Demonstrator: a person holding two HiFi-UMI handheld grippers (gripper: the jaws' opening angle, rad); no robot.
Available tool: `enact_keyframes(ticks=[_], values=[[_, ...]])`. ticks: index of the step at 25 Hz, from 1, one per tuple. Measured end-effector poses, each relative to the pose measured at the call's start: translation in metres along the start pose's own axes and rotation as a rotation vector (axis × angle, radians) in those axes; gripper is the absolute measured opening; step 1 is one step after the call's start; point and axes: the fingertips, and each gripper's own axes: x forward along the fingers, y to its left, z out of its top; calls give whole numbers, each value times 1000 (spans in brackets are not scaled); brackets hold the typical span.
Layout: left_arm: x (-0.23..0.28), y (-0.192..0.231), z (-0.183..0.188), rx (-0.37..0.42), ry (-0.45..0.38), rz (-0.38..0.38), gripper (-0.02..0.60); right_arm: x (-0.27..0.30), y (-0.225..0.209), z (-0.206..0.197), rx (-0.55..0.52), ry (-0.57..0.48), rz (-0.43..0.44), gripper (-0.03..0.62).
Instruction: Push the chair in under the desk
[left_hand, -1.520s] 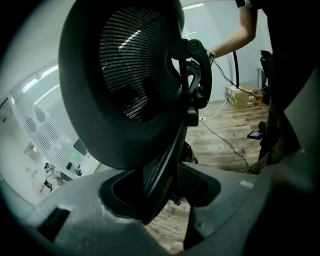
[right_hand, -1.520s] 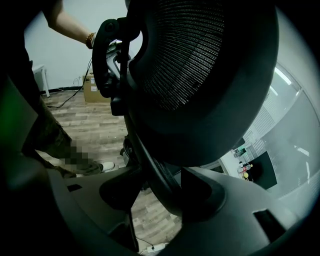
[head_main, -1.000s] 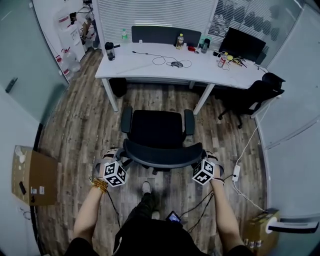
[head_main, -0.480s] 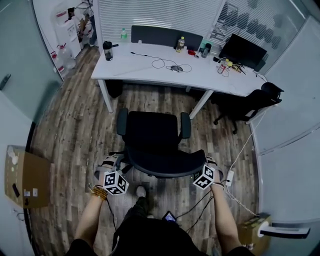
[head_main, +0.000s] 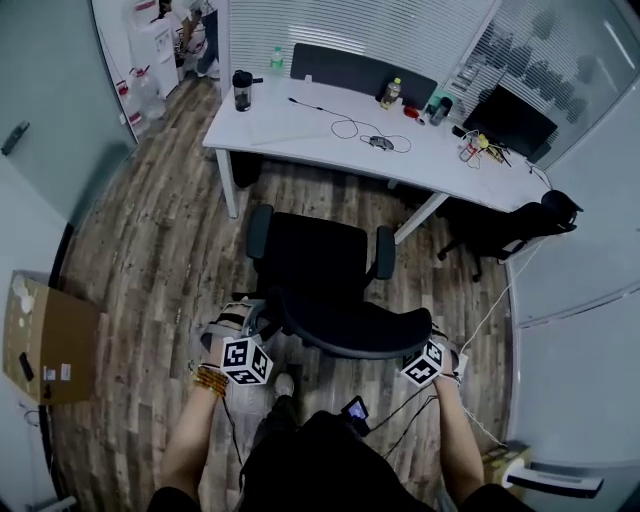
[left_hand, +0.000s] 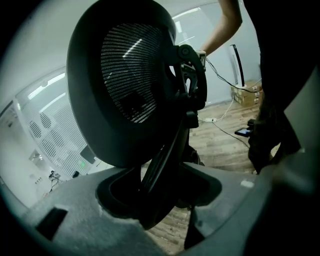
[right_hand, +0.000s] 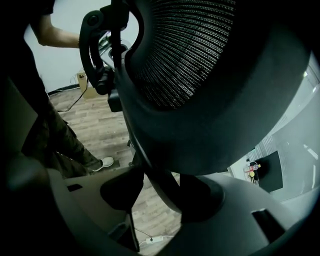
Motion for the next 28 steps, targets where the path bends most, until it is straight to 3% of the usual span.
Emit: enact_keyframes(ticks=[14,28], values=[[4,38,-29,10,-26,-10,247,26,-3,22,5,56,-7,222],[24,79,-46,-10,-2,0,249,46,-42,63,-12,5,-13,225]])
